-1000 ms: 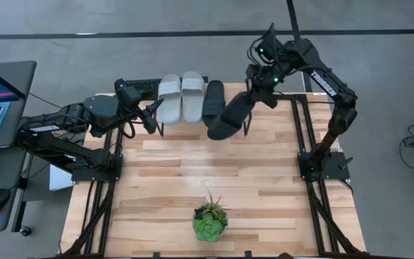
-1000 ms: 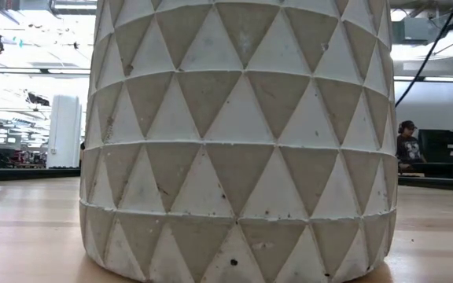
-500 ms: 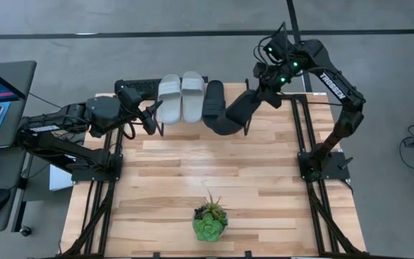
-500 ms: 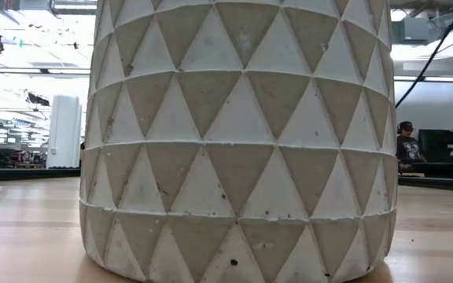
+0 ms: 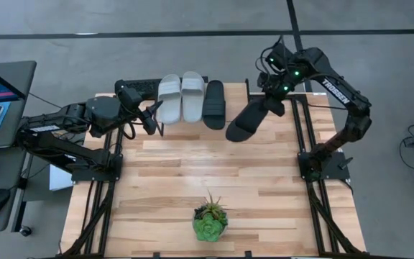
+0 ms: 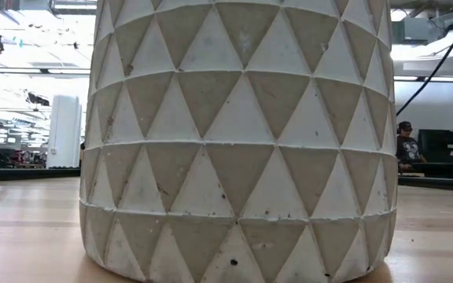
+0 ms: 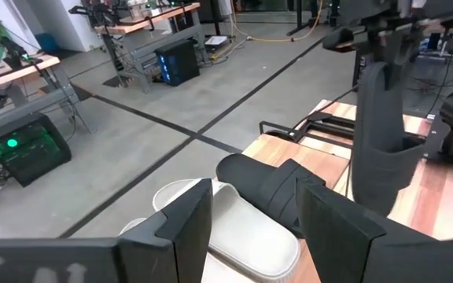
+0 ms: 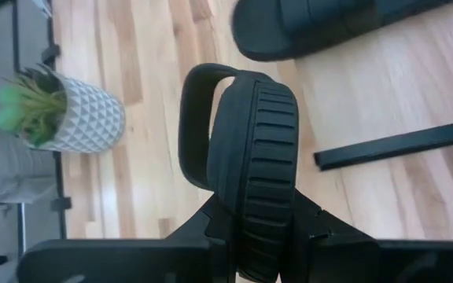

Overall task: Pick and place slides into the shelf
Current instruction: Put the black slide on the shelf

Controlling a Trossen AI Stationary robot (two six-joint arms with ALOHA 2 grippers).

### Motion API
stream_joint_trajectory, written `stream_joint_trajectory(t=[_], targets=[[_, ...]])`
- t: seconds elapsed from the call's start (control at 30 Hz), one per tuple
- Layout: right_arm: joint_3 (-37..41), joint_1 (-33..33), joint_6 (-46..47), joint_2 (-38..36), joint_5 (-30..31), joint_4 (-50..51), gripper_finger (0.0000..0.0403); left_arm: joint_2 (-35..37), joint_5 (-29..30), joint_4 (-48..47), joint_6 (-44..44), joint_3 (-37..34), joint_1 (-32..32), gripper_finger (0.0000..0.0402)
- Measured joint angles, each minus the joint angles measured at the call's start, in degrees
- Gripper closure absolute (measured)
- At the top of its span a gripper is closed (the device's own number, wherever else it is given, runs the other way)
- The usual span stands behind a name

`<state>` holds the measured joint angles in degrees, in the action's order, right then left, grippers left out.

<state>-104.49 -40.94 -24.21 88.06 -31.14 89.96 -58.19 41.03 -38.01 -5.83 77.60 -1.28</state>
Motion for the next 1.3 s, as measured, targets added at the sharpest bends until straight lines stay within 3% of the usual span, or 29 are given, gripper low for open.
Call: stream_joint_trajectory(t=[0.5,1.3], targets=[[-3.7,-4.5,-6.1,2.2,1.9,0.0,0.0359,-0.4,-0.1,0.3,-2.6,0.0,-1.0,0.0227],[-4.2,-4.4,-12.0,2.2,5.6,0.1,0.0359,-4.2,0.5,0.6,-3.2,0.0,-1.4,0.0227]])
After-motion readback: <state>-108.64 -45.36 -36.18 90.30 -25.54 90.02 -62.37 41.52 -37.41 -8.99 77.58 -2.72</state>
